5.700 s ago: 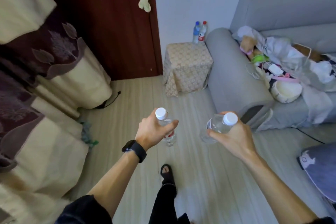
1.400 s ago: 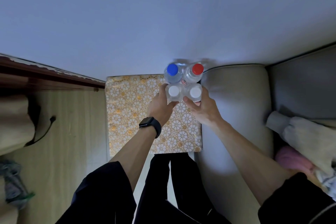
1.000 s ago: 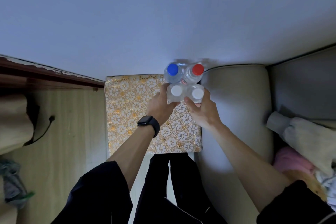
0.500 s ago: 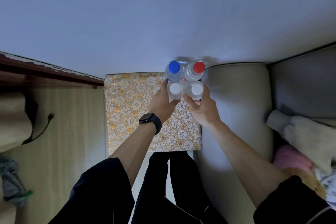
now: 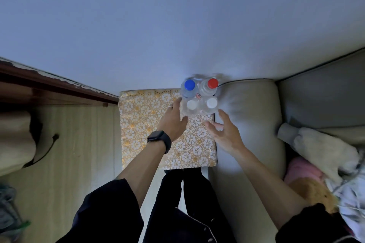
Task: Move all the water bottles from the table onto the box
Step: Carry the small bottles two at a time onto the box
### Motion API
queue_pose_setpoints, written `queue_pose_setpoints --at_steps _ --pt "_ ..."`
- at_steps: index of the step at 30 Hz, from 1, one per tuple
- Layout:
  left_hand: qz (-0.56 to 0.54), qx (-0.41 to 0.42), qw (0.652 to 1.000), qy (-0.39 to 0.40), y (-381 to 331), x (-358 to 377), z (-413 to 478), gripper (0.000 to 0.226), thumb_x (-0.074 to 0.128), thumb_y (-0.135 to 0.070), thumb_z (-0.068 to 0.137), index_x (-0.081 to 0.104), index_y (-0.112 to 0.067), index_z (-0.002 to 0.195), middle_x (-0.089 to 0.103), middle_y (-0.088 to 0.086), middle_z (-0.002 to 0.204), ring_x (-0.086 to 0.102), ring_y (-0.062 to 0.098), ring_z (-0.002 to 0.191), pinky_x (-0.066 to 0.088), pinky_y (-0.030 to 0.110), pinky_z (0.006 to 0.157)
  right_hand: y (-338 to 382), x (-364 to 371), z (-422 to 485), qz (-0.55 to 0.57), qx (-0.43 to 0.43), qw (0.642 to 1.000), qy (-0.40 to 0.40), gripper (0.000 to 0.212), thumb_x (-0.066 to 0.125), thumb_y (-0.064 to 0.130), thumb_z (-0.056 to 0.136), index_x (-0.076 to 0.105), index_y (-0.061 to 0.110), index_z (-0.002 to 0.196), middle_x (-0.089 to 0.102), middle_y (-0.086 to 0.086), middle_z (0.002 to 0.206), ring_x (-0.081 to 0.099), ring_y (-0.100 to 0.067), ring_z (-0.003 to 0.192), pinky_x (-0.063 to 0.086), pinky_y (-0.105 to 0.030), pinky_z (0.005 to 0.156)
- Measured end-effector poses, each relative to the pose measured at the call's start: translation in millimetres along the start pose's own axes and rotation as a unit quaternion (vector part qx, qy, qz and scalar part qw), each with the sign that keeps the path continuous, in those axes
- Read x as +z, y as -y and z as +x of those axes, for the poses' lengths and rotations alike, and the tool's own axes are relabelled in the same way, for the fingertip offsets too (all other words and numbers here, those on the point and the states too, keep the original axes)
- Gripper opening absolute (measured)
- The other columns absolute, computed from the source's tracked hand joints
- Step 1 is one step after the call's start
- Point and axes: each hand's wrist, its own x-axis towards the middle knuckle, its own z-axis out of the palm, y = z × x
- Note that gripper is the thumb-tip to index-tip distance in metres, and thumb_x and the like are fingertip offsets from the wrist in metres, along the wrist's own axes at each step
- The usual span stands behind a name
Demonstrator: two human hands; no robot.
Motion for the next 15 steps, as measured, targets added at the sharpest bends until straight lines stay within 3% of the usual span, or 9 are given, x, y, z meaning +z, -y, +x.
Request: queue_pose_setpoints --at_steps 3,6,9,13,15 --pt "0.024 -0.004 1.0 0.008 -5.3 -29.0 -33.0 0.064 0.057 -0.028 0.097 0.025 -0.026 0.152 0.053 0.016 0.138 0.061 0.031 0.11 0.052 0.039 0.083 7.2 -8.9 -42.3 -0.006 -0.003 1.0 -0.01 0.072 0.065 0.062 0.087 0.039 0.037 0.149 0.053 0.013 0.141 0.05 0.001 0.123 0.044 -0.002 0.075" --pt "0.029 -0.009 0.999 0.011 -10.6 -59.6 -73.3 0.062 0.055 -0.032 0.098 0.025 -0.031 0.152 0.053 0.013 0.137 0.063 0.025 0.091 0.051 0.033 0.07 21.4 -15.2 -88.4 -0.023 -0.036 0.998 -0.035 0.052 0.063 0.055 0.091 0.052 0.039 0.139 0.053 0.021 0.138 0.05 -0.002 0.129 0.042 -0.026 0.107" --pt "0.019 -0.002 1.0 -0.009 -18.2 -89.7 -115.4 0.058 0.054 -0.036 0.098 0.029 -0.032 0.15 0.053 0.012 0.136 0.059 0.016 0.073 0.049 0.03 0.065 48.7 -19.5 -131.5 -0.05 -0.09 0.993 -0.05 0.028 0.062 0.046 0.095 0.058 0.047 0.122 0.054 0.033 0.126 0.05 0.002 0.126 0.039 -0.024 0.106" --pt "-0.007 0.019 0.998 -0.054 -21.8 -123.7 -164.1 0.055 0.054 -0.039 0.098 0.033 -0.034 0.149 0.051 0.005 0.144 0.06 0.018 0.109 0.043 0.024 0.081 87.7 -16.9 -175.6 -0.093 -0.174 0.977 -0.077 0.024 0.063 0.032 0.096 0.068 0.032 0.12 0.062 0.016 0.129 0.053 -0.002 0.124 0.039 -0.028 0.108" --pt "-0.021 0.018 0.995 -0.091 -16.4 -140.7 -182.4 0.053 0.054 -0.04 0.098 0.036 -0.035 0.147 0.052 0.004 0.143 0.057 0.018 0.117 0.042 0.023 0.084 105.9 -11.4 -190.5 -0.105 -0.206 0.97 -0.08 0.024 0.065 0.03 0.096 0.07 0.031 0.119 0.059 0.014 0.133 0.049 0.001 0.125 0.036 -0.026 0.109"
